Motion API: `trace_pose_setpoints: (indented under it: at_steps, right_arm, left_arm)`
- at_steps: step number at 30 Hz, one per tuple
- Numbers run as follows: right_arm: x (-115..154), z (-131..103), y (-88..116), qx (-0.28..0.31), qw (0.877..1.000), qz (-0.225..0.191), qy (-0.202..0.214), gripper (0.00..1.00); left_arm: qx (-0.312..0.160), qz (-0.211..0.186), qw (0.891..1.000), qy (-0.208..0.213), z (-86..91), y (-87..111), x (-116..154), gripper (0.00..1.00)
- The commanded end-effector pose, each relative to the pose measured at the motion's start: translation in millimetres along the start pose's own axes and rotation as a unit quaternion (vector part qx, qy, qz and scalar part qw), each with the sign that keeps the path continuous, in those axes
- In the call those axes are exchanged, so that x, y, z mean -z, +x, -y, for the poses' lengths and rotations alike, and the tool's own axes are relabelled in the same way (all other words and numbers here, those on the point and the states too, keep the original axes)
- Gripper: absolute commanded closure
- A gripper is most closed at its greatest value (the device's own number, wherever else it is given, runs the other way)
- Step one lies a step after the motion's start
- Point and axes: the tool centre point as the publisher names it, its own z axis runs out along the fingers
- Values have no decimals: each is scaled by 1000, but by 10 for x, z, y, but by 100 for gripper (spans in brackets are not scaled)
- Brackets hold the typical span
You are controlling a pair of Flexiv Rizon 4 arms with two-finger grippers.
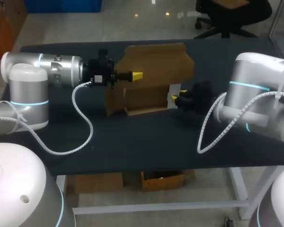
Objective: Assemble the packaging by folding the flat box into shape, placing the metal phone stand inside, and closing the box properly
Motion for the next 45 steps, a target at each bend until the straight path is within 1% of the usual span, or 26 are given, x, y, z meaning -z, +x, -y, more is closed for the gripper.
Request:
trace_pose_setpoints:
  at_steps: [1, 13, 28, 40, 45]
  right_arm:
    - [-45, 20, 20, -1, 1000, 25, -7, 58]
    - [-48, 8, 3, -9, 999, 39, -8, 60]
    - [-64, 13, -25, -29, 996, 86, -17, 60]
    - [-86, 8, -5, -42, 993, 106, -23, 60]
    - [-89, 9, 2, -51, 991, 123, -25, 60]
  left_arm:
    - [0, -2, 1000, 0, -35, 2, -5, 100]
    - [0, -2, 1000, 0, -35, 2, -5, 100]
    - [0, -2, 1000, 0, -35, 2, -5, 100]
    - [0, -2, 1000, 0, -35, 2, -5, 100]
    - [0, -2, 1000, 0, -35, 2, -5, 100]
